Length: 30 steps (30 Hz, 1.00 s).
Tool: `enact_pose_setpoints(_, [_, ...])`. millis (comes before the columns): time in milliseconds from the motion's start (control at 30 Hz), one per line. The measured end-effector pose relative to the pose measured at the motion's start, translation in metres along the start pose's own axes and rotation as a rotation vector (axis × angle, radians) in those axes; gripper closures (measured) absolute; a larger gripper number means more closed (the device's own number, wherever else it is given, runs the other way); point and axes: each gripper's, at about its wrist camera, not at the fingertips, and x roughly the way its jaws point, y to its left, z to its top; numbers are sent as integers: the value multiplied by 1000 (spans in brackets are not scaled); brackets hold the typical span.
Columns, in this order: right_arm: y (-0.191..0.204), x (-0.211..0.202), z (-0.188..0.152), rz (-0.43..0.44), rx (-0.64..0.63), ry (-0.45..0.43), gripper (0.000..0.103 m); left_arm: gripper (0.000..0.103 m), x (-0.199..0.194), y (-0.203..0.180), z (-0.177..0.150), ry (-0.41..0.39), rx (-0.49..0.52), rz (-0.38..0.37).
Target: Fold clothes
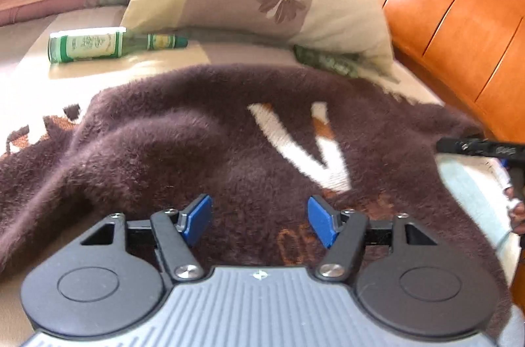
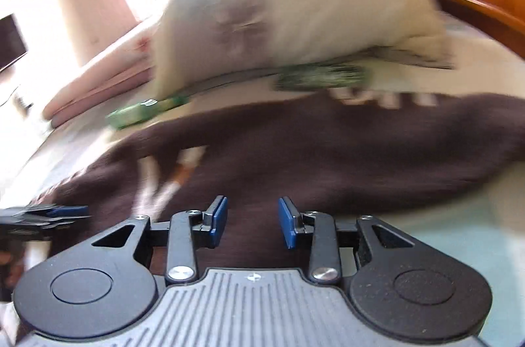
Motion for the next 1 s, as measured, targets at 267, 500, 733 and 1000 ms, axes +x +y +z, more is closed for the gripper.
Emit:
enact_pose_setpoints(267, [6,-14,-69,-99,-136,114,58,31,-43,2,-69,39,43,57])
enact_pose_setpoints(500, [40,-66,-95,-198,-219,178,48,31,-94,-10,-98,47,70,44])
enact_pose_setpoints(733, [95,-30,-108,-133,-207,149,33,31,-79,-25,-104,74,41,26])
enact_pose_setpoints(1000, [102,-59,-169,-221,-176,152,6,25,-123,-50,-170,73,102,104])
